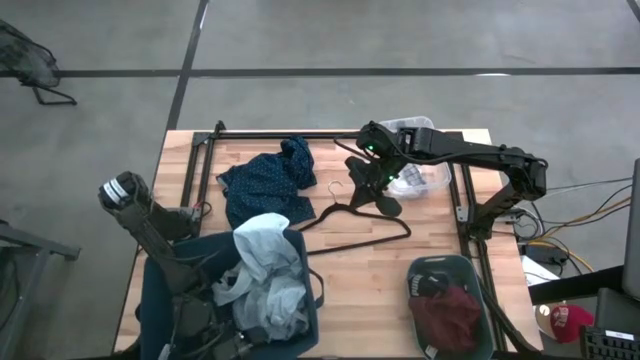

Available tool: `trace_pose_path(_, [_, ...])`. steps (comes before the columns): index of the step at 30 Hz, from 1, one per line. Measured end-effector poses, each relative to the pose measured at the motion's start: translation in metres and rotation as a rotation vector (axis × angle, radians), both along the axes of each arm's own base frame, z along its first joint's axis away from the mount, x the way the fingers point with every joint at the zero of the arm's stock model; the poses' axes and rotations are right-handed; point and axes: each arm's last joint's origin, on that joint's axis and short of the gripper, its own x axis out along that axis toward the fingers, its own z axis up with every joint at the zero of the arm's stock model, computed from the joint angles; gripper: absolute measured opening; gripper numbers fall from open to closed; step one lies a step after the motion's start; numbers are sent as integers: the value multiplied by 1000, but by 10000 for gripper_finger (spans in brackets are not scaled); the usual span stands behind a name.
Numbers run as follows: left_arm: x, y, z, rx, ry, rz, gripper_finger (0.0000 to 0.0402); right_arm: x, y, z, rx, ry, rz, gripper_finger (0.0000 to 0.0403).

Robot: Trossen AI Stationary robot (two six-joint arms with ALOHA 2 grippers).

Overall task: Pick & Place Cloths
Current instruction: Put the white shirt into the blue laundry bin

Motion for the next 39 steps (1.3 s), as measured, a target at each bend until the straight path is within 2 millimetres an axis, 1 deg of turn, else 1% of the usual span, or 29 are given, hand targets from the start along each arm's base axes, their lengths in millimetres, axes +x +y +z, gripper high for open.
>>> trace_pose_path(3, [-4, 5, 9, 38, -117, 16, 191, 0, 0, 0, 0, 0, 0, 8])
trace_pose_path(6, [-9, 13, 21, 46, -175, 50, 190, 0, 0, 0, 1, 3, -1, 8])
trace_pose_path(9, [-15, 26, 31, 103, -209, 156, 190, 0, 0, -1, 3, 7, -1, 8])
trace_pose_path(11, [-19, 39, 37, 159, -191, 304, 190, 0, 0, -2, 3, 7, -1, 8])
trace_pose_path(13, [-23, 53, 40, 222, -140, 506, 190, 0, 0, -2, 4, 10, -1, 8])
trace_pose_path(15, [-27, 67, 38, 273, -45, 717, 190, 0, 0, -3, 6, 13, -2, 8])
trace_pose_path(17, [-33, 80, 34, 294, 47, 894, 190, -1, 0, -4, 9, 19, -4, 8])
trace_pose_path(20, [-40, 95, 27, 278, 160, 1066, 190, -1, 0, -5, 11, 26, -4, 8])
trace_pose_path(23, [-41, 100, 19, 245, 208, 1207, 190, -1, 0, -5, 11, 26, -4, 8])
trace_pose_path(26, [-38, 96, 9, 257, 247, 1219, 190, -1, 1, -6, 13, 27, -5, 8])
trace_pose_path(32, [-32, 86, -6, 299, 319, 1166, 190, -1, 3, -6, 13, 28, 1, 8])
trace_pose_path(34, [-33, 86, -9, 322, 333, 1160, 190, 0, 3, -6, 14, 28, 2, 8])
trace_pose_path(39, [-38, 92, -11, 295, 393, 1195, 190, 0, 6, -6, 13, 28, 13, 8])
